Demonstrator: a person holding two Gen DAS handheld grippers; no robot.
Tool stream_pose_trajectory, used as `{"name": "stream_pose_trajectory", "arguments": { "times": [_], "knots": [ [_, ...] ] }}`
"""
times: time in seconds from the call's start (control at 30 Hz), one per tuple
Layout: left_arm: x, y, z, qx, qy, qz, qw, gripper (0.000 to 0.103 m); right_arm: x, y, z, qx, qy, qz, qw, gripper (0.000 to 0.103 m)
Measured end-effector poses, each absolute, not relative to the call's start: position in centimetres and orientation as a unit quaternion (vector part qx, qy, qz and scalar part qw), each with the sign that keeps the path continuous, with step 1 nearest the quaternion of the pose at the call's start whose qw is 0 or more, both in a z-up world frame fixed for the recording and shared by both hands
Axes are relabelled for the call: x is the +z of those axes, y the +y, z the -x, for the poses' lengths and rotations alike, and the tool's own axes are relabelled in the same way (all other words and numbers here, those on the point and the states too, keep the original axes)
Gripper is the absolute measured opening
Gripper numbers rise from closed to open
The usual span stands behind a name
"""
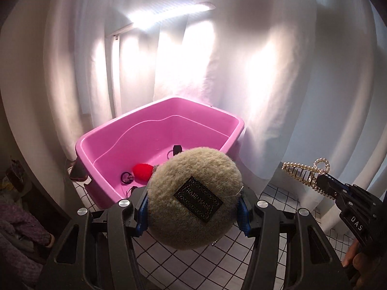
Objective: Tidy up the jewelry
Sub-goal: 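Carry the pouch and pearl clip in both tools over the pink tub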
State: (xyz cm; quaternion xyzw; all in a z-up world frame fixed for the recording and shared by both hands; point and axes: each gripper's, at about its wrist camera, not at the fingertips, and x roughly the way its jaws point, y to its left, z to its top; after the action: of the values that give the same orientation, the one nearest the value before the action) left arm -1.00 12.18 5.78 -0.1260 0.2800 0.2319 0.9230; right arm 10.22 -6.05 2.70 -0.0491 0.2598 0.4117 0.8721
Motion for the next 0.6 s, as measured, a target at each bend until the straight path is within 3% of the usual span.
{"name": "stream_pose_trajectory", "arguments": {
  "times": [0.6],
  "knots": [
    [6.1, 27.6, -2.8, 0.224, 0.303, 0.132, 0.917, 0.054, 5.0, 11.6, -13.8, 0.431, 0.283, 0.054, 0.855, 0.007]
  ]
}}
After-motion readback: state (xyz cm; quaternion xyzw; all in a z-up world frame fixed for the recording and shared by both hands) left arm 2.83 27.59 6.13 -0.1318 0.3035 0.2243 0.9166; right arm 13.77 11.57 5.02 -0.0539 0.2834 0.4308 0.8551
